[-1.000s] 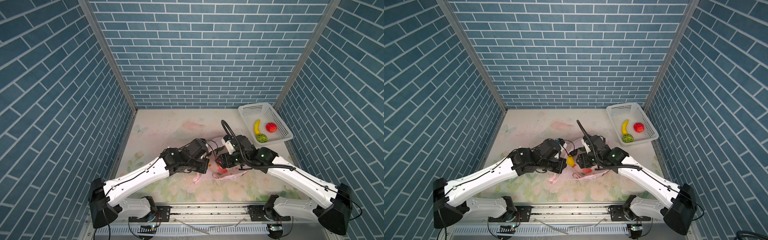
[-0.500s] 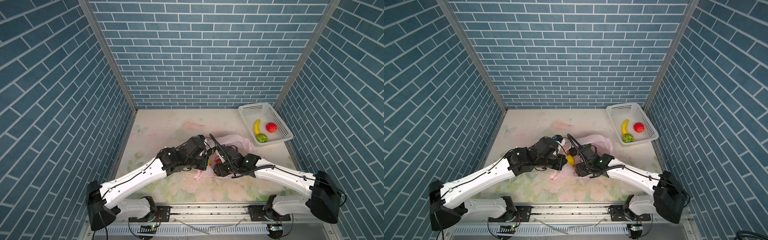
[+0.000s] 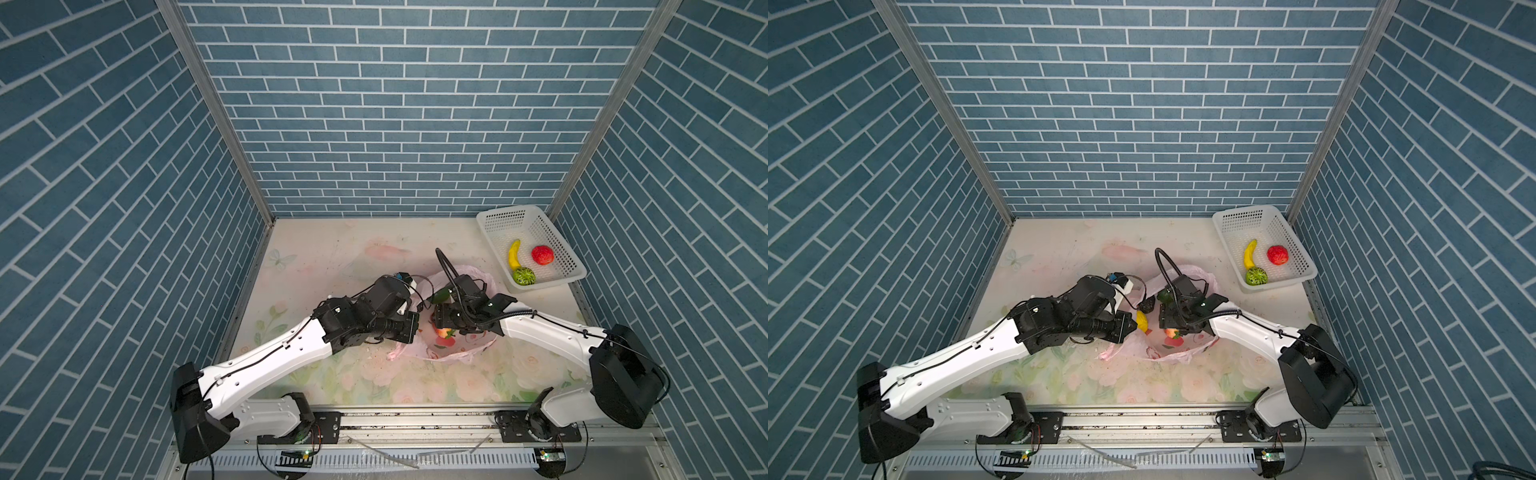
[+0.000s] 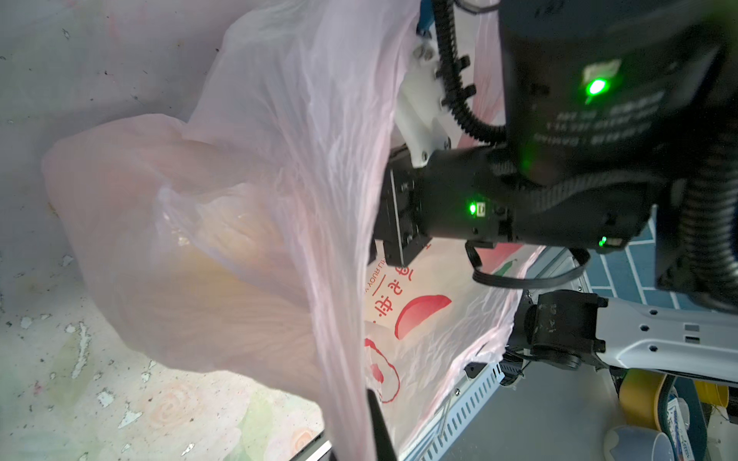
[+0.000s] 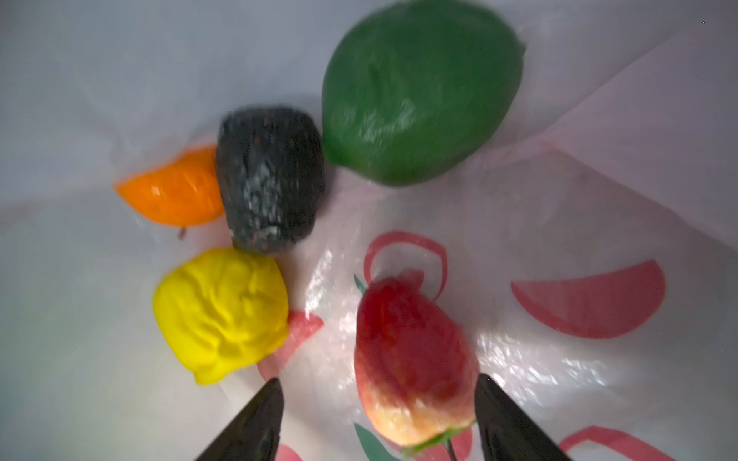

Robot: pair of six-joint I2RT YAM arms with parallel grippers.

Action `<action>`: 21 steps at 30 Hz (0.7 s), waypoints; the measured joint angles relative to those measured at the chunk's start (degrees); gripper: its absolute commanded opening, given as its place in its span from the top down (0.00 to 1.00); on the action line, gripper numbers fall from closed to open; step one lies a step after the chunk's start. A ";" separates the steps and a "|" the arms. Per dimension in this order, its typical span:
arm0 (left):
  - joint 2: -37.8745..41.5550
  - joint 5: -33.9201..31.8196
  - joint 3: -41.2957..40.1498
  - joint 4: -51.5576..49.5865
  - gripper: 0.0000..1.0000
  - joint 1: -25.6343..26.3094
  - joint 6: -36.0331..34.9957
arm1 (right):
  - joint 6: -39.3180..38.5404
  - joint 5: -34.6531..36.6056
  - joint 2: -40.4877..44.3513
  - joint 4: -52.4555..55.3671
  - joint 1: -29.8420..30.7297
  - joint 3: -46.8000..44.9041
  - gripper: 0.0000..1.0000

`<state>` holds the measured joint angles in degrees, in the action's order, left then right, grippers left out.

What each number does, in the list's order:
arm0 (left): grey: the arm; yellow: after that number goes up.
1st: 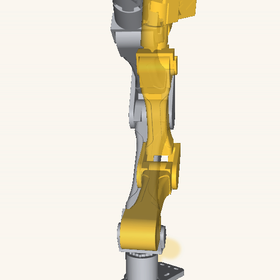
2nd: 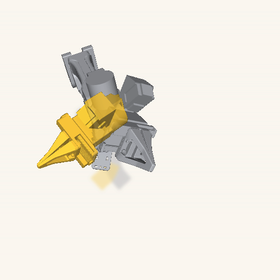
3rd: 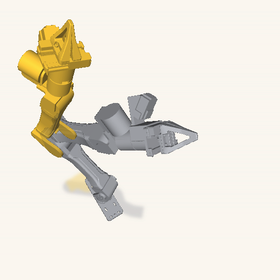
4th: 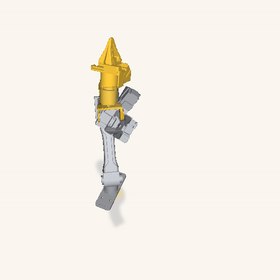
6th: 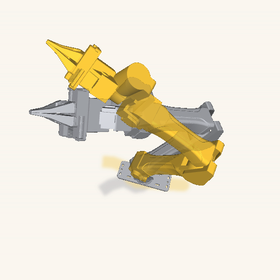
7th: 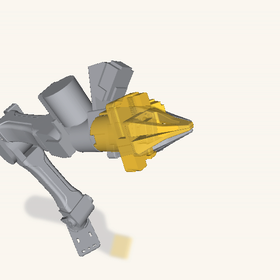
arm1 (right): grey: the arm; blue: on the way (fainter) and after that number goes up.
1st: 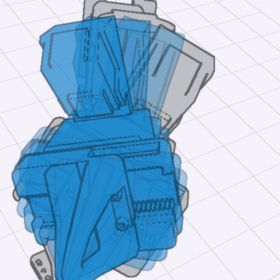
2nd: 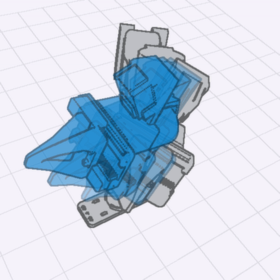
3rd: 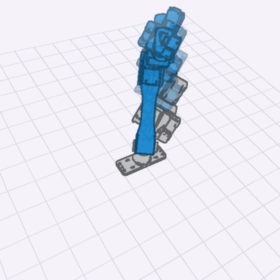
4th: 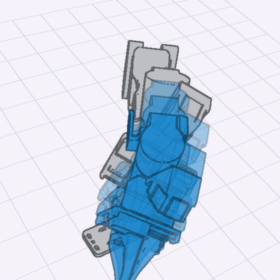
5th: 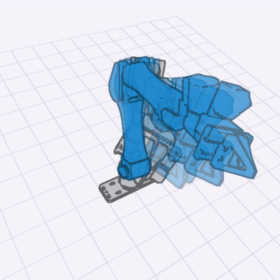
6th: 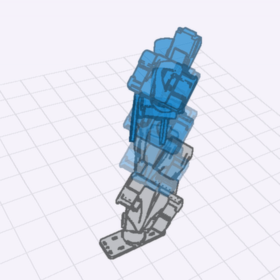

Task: Untie the knot of the plastic bag and take out the fruit
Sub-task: Pick up the fruit from the plastic bag.

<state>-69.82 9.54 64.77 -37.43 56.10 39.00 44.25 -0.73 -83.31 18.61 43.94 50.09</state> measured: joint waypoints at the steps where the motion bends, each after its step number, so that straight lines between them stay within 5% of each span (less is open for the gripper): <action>1: -0.04 0.33 0.00 0.02 1.00 0.00 -0.04 | 1.25 0.57 -0.59 -1.33 -0.09 0.00 0.21; 21: -3.13 3.65 0.00 1.42 1.00 0.17 -0.96 | 19.74 14.78 -10.49 -23.39 -1.22 -0.04 0.19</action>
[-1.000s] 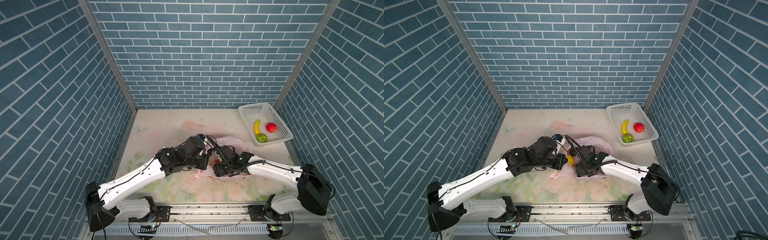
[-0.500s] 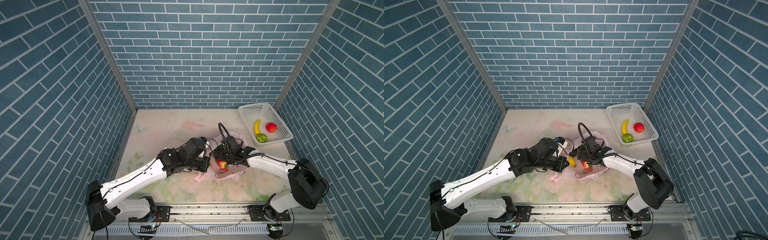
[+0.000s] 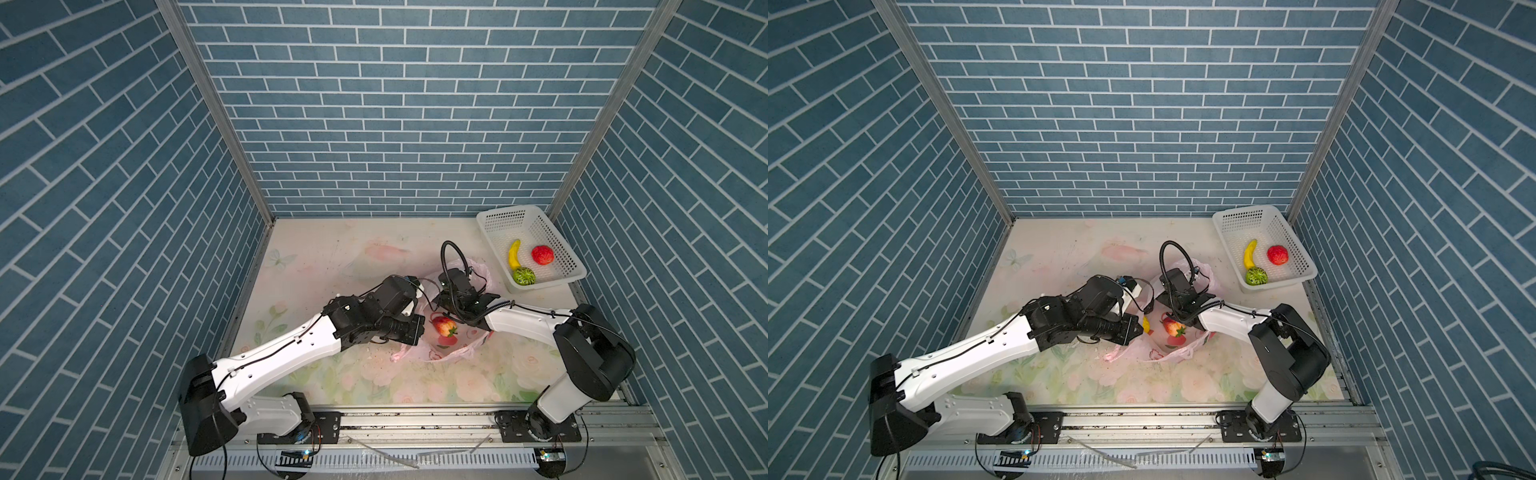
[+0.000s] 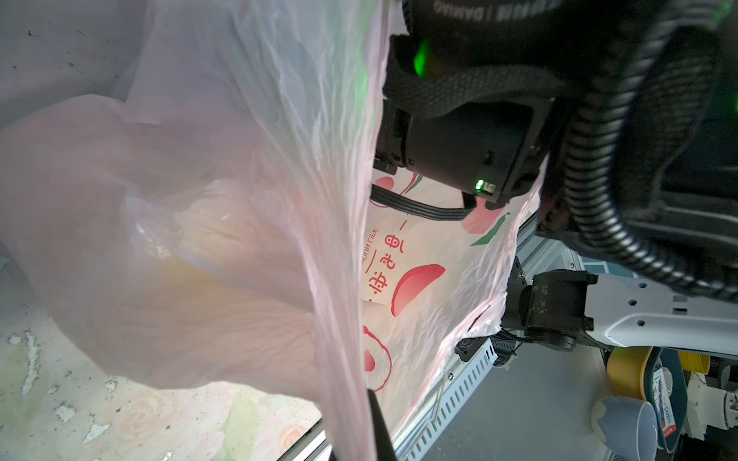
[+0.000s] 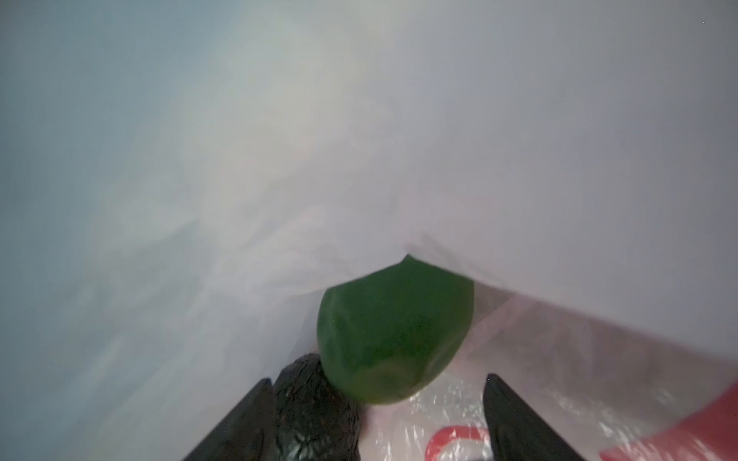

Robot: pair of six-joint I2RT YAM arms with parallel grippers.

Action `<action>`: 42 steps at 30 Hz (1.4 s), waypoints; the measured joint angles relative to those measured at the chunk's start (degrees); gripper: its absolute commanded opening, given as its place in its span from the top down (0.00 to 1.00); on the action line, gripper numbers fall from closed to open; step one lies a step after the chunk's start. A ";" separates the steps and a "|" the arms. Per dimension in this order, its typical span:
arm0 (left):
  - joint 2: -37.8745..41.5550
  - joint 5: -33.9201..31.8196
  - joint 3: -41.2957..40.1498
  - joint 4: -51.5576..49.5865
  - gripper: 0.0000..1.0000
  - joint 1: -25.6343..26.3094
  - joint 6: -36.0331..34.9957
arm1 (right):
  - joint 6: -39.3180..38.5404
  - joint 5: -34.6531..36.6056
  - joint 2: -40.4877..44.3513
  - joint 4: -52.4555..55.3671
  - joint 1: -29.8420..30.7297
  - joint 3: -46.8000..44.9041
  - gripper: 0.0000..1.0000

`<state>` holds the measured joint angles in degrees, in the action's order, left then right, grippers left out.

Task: Untie the knot of the plastic bag and take out the fruit
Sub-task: Pick up the fruit from the plastic bag.

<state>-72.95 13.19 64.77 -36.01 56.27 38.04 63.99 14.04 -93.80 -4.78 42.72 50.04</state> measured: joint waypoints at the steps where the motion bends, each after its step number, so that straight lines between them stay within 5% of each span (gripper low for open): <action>1: 0.00 0.04 0.00 0.00 1.00 0.00 -0.04 | 0.37 0.61 -0.55 -0.63 0.00 0.00 0.19; 12: -0.04 0.26 0.00 -0.09 1.00 0.26 -0.17 | 2.23 2.93 -8.11 -5.84 -0.44 0.20 0.19; 22: -0.04 0.24 0.00 -0.13 1.00 0.26 -0.20 | 2.01 3.30 -9.90 -8.11 -0.63 1.01 0.50; 25: -0.13 0.22 0.00 -0.11 1.00 0.26 -0.20 | 1.97 3.21 -9.66 -8.07 -0.68 0.98 0.53; 42: -1.09 -3.39 0.02 -0.07 1.00 0.26 -0.48 | -2.80 -6.73 7.32 4.46 3.34 -0.68 0.56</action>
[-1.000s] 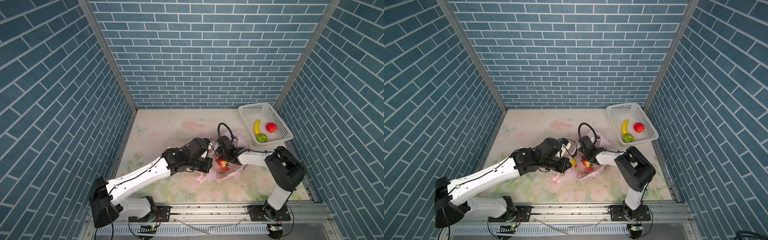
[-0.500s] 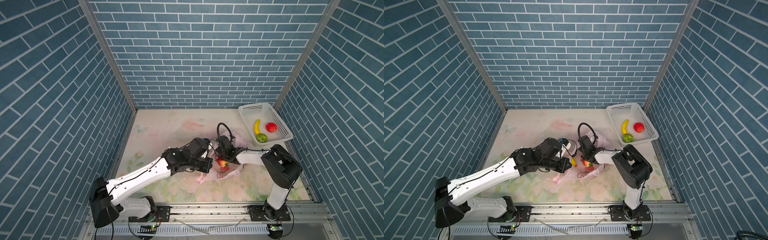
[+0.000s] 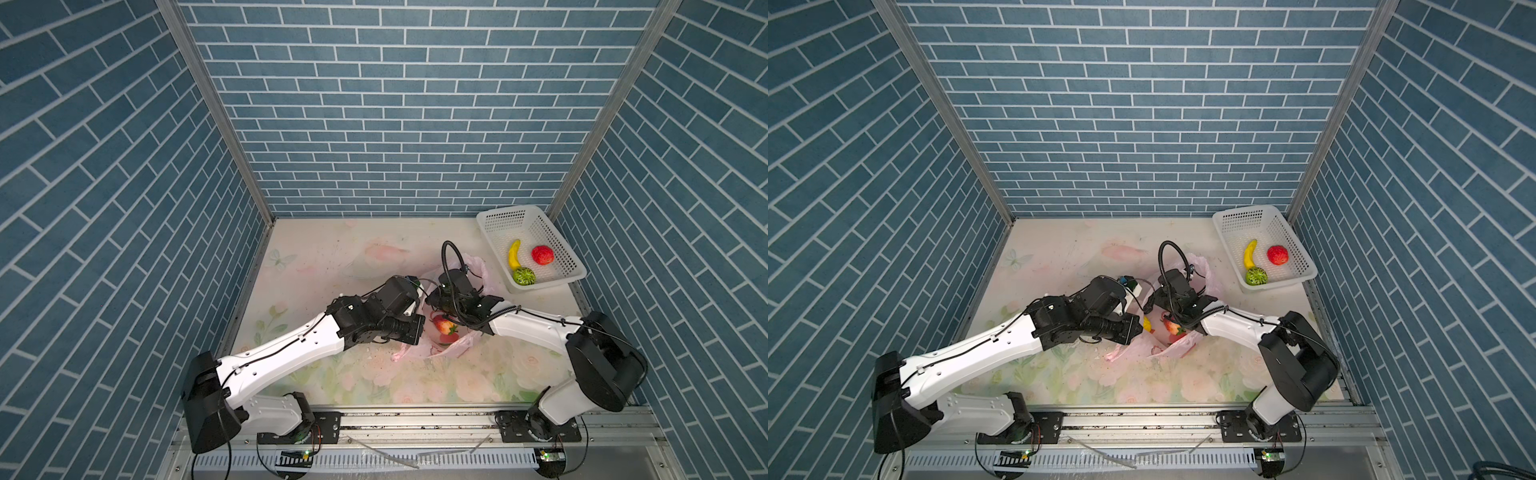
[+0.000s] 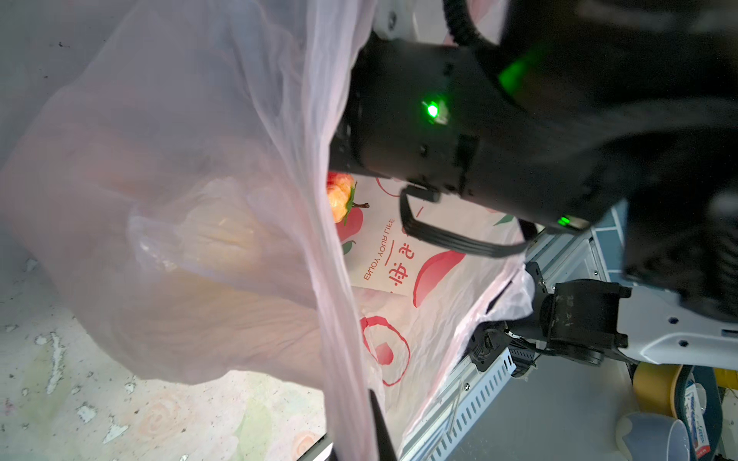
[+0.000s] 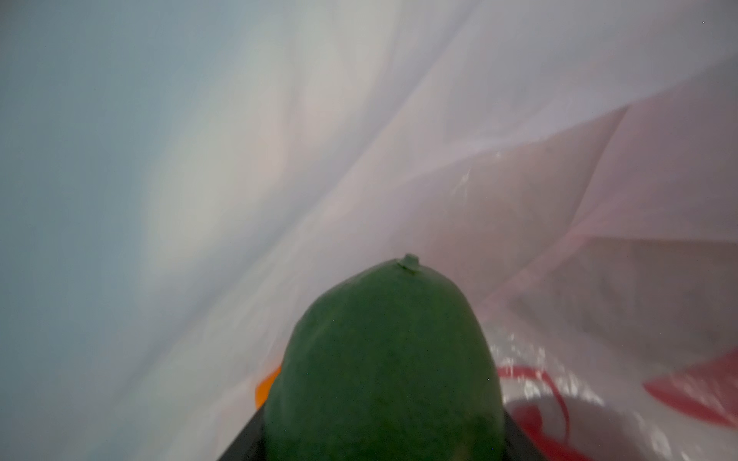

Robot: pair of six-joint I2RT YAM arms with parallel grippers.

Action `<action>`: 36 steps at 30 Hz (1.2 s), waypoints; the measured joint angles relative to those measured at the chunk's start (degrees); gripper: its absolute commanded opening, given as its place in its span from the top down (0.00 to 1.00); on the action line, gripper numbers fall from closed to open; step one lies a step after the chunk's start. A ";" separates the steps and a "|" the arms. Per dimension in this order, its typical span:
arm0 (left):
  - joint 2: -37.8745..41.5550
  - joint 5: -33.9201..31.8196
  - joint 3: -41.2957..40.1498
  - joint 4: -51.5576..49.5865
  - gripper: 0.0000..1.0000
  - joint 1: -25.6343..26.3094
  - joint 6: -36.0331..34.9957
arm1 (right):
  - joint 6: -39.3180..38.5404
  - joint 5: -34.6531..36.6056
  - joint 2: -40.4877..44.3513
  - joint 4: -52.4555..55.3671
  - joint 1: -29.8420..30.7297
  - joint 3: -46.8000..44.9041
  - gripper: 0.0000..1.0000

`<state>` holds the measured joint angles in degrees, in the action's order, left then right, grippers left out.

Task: Untie the knot of the plastic bag and take out the fruit
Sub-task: Pick up the fruit from the plastic bag.

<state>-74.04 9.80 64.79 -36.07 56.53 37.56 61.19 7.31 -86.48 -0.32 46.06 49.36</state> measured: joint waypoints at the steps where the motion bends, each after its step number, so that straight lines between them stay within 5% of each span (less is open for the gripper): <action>1: 0.00 -0.39 0.00 0.00 1.00 0.00 0.02 | -0.20 -0.70 1.36 1.57 0.37 -0.17 0.56; 14: 0.22 -2.95 0.00 0.37 1.00 -0.39 0.07 | -6.86 -5.55 14.47 21.49 5.25 -1.36 0.55; 36: 0.59 -3.13 -0.02 1.22 1.00 -0.44 0.07 | -19.74 -6.45 19.17 41.13 5.64 18.67 0.54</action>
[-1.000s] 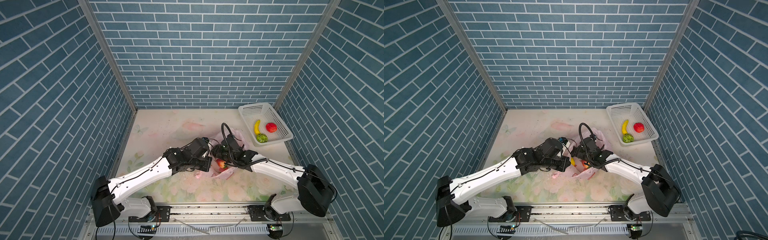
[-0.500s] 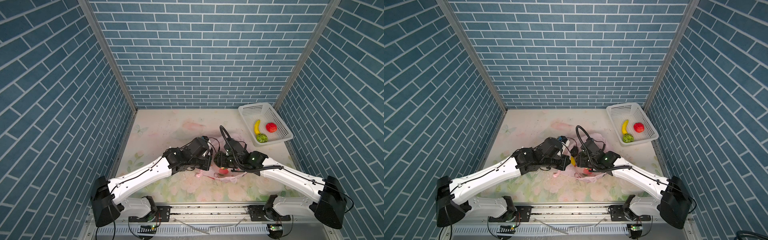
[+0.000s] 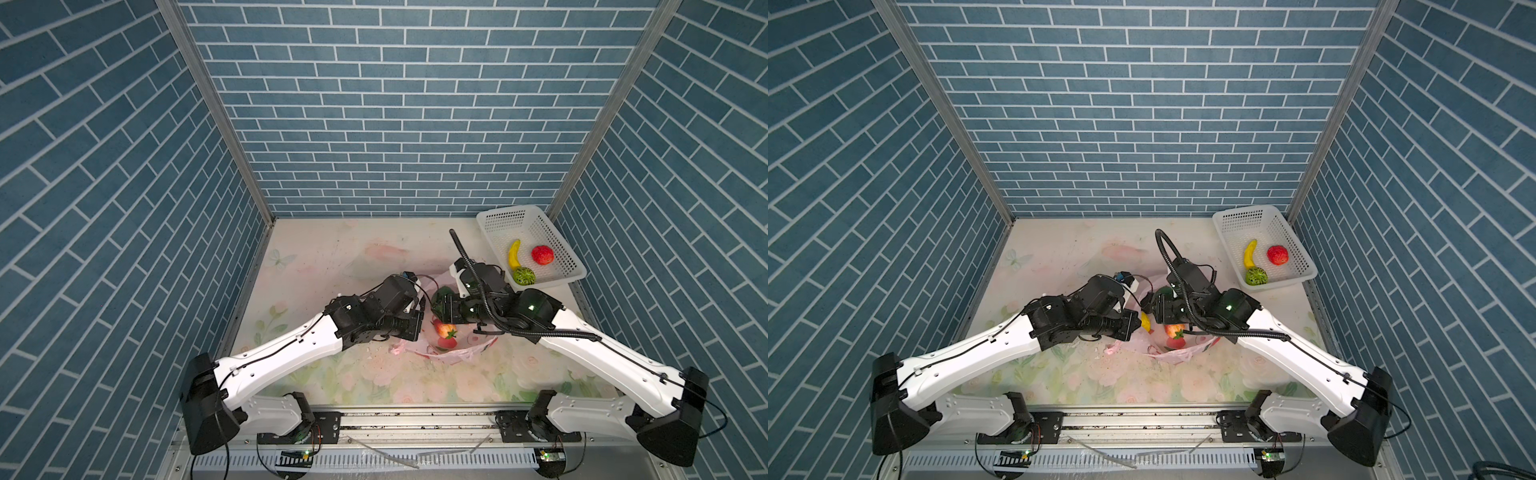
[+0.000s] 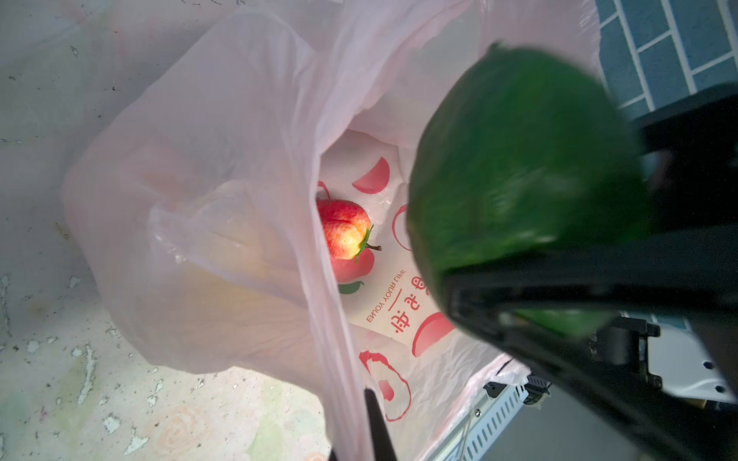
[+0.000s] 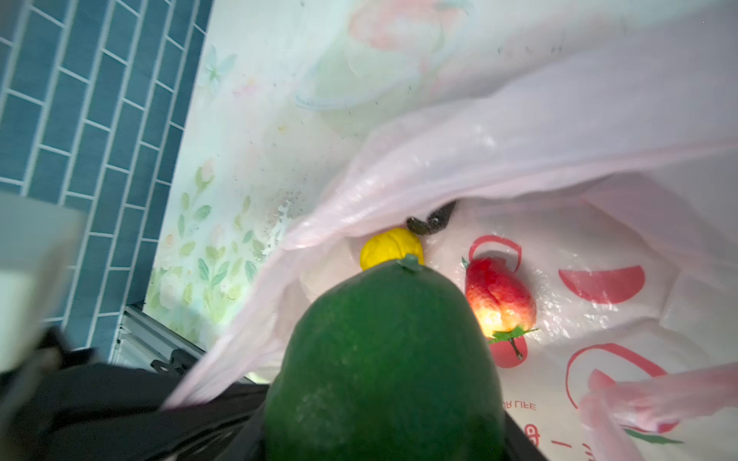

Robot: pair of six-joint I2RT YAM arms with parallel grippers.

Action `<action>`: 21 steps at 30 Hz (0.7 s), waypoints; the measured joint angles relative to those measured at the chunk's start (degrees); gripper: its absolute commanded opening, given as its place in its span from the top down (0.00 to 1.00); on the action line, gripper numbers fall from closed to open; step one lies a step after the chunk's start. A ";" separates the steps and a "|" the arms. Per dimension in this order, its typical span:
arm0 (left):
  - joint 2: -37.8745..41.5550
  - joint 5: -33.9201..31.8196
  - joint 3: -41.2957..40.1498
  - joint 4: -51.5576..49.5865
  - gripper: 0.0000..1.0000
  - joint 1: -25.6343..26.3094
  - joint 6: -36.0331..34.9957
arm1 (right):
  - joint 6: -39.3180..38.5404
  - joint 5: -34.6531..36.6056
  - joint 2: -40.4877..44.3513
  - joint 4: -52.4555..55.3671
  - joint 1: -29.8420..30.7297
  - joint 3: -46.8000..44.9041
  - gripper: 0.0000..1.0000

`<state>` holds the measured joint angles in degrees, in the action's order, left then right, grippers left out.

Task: Untie the knot of the plastic bag and take out the fruit
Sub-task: Pick up the fruit from the plastic bag, then place the fruit in the basket.

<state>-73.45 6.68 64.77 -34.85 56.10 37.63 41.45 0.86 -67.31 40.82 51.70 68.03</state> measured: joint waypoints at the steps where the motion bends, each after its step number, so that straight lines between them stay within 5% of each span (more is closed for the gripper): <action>1: 0.00 0.00 0.00 0.00 1.00 0.00 0.00 | -0.66 0.17 0.42 0.74 -0.74 1.05 0.54; 14: 0.66 0.00 0.00 -0.42 1.00 0.00 0.02 | -11.02 2.40 1.03 0.28 -26.32 2.95 0.52; 21: 0.85 0.04 -0.02 -0.42 1.00 0.00 0.02 | -13.49 -0.35 -7.80 -8.33 -42.49 2.95 0.53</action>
<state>-72.60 6.72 64.75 -35.27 56.10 37.65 27.97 0.51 -75.11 32.49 9.21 70.98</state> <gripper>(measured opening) 0.045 0.623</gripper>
